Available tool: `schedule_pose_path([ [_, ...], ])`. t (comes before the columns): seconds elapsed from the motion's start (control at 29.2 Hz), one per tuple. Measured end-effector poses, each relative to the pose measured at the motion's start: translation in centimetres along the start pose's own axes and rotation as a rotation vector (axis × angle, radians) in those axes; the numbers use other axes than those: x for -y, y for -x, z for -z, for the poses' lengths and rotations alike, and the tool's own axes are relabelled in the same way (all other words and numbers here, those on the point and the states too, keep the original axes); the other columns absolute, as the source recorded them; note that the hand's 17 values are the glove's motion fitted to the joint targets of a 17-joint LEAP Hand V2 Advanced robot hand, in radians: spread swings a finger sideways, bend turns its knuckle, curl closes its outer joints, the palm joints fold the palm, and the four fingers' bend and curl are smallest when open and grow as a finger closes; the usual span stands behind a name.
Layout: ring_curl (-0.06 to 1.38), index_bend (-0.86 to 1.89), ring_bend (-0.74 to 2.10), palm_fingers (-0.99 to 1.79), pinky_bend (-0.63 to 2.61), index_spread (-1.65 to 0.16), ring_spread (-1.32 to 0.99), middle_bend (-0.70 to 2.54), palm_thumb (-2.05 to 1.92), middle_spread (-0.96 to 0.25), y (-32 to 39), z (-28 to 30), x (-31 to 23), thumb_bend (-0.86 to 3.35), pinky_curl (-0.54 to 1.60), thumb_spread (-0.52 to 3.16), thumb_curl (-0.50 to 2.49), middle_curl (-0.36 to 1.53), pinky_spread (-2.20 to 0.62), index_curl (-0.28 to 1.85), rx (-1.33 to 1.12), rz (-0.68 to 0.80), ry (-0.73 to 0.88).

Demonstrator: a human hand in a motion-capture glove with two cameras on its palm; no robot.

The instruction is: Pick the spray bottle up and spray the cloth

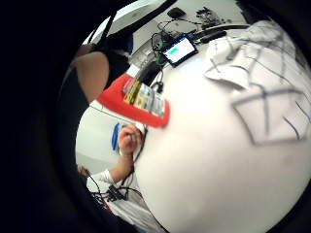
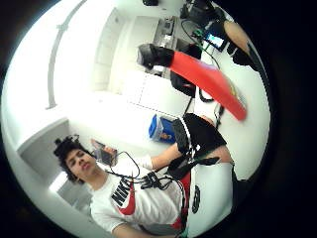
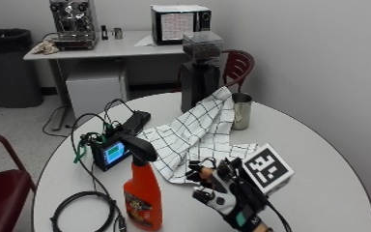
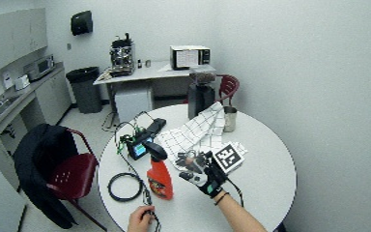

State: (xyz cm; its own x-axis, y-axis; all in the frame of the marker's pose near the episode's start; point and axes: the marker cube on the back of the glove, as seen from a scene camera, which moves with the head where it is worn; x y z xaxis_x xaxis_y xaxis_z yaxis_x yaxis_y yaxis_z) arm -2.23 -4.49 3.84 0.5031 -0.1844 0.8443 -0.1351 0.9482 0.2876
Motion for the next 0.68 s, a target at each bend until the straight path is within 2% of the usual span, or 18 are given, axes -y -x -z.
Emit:
schedule_pose_path([
  [0.24,0.37,0.11,0.43,0.77,0.19,-0.33,-0.06,0.38,0.78,-0.08,0.9,2.4,-4.4,-0.02,0.34,1.08,0.46,0.41,0.18,0.25,-0.124,-0.055,-0.066],
  [0.68,0.36,0.12,0.37,0.73,0.21,-0.34,-0.02,0.36,0.74,-0.06,2.6,1.8,-4.3,-0.03,0.35,1.1,0.42,0.41,0.19,0.24,-0.266,-0.034,-0.004],
])
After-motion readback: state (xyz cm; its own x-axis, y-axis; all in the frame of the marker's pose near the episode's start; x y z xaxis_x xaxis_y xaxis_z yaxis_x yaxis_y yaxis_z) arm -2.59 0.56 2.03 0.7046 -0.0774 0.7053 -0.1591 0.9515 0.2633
